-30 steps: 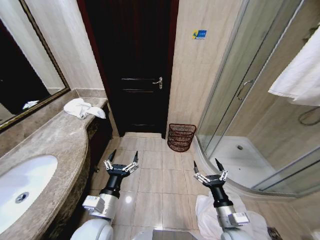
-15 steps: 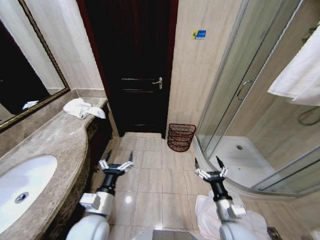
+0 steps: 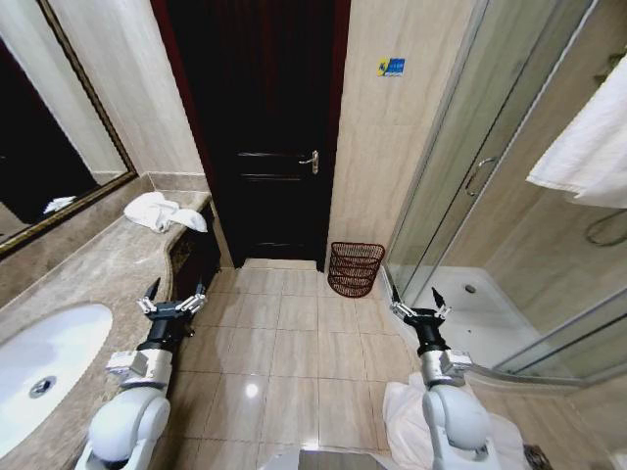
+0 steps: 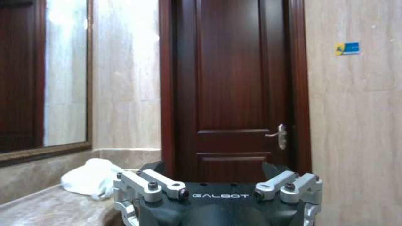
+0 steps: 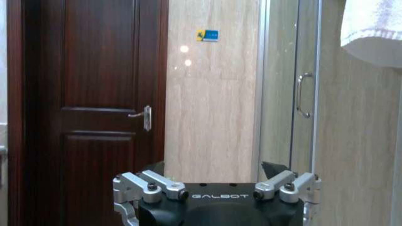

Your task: Discard the used towel into the hamper.

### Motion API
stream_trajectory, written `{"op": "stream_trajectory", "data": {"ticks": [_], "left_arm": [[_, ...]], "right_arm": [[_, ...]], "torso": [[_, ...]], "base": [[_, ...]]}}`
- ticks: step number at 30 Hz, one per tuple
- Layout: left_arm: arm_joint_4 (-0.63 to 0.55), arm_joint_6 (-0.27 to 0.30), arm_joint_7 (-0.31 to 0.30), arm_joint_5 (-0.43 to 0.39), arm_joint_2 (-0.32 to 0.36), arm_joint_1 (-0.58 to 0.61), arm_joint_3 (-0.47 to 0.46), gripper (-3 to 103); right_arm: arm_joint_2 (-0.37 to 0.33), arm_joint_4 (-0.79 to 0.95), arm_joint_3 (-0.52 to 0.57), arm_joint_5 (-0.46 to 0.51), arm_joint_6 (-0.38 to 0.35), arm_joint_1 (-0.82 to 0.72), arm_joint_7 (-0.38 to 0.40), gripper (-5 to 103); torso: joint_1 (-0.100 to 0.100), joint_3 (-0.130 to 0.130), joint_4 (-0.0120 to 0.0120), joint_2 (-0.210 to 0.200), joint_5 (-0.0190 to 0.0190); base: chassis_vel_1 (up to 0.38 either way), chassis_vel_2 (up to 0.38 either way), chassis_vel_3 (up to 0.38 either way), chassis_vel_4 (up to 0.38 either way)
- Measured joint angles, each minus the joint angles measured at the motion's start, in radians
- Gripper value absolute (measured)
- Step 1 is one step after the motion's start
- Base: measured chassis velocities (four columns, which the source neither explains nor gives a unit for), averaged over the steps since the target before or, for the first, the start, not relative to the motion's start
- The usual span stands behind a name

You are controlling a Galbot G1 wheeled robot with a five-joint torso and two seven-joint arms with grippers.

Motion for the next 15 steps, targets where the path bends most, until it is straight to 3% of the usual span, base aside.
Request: {"op": "stream_trajectory", "data": {"ticks": [3, 7, 15], "left_arm": [[0.002, 0.0, 0.003, -0.001, 0.0, -0.003, 0.003, 100], [0.055, 0.003, 0.013, 0.043, -0.012, -0.05, 0.043, 100], [0.031, 0.022, 0.014, 0.046, -0.014, -0.064, 0.046, 100]], "right_arm": [[-0.004, 0.0, 0.008, 0.006, -0.001, -0.004, -0.007, 100], [-0.073, -0.042, 0.078, 0.067, 0.026, -0.024, -0.038, 100], [-0.048, 0.002, 0.021, 0.079, 0.026, -0.048, -0.04, 100]], "torso": [[0.0, 0.0, 0.0001, 0.0, 0.0], [0.0, 0.0, 0.0007, 0.0, 0.0006], [0.0, 0.0, 0.0007, 0.0, 0.0006]], "base": [[0.0, 0.0, 0.0, 0.0], [0.0, 0.0, 0.0, 0.0], [0.0, 0.0, 0.0, 0.0]]}}
